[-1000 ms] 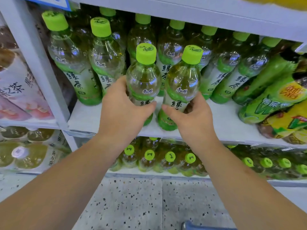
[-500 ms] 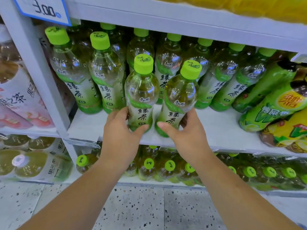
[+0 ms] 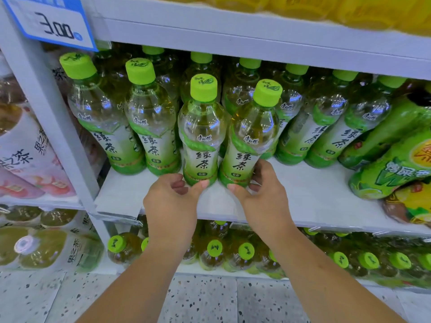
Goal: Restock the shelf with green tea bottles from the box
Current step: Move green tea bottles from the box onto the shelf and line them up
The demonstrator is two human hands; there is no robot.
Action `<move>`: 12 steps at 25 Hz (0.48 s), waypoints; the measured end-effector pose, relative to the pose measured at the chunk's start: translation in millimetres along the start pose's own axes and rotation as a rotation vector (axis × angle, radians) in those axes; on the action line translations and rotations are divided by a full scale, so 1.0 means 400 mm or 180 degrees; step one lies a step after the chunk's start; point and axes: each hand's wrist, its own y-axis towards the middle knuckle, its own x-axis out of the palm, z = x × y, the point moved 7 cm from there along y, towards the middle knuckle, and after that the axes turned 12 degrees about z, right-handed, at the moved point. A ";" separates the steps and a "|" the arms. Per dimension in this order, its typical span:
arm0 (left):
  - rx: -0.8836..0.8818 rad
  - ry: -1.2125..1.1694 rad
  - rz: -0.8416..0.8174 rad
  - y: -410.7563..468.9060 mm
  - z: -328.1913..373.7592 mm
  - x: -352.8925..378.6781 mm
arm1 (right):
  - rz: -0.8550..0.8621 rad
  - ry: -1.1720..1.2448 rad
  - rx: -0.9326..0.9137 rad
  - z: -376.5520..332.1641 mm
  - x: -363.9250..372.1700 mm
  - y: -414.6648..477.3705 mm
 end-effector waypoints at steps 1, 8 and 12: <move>-0.0060 0.0019 0.0006 0.007 -0.003 0.002 | 0.0035 0.0026 0.0022 0.002 0.003 0.002; -0.0247 0.0119 -0.0046 0.035 -0.008 0.008 | 0.0012 -0.0282 -0.0068 0.007 0.022 0.008; -0.0343 0.0111 -0.0063 0.035 -0.008 0.005 | -0.0075 -0.0481 0.0004 0.020 0.028 0.007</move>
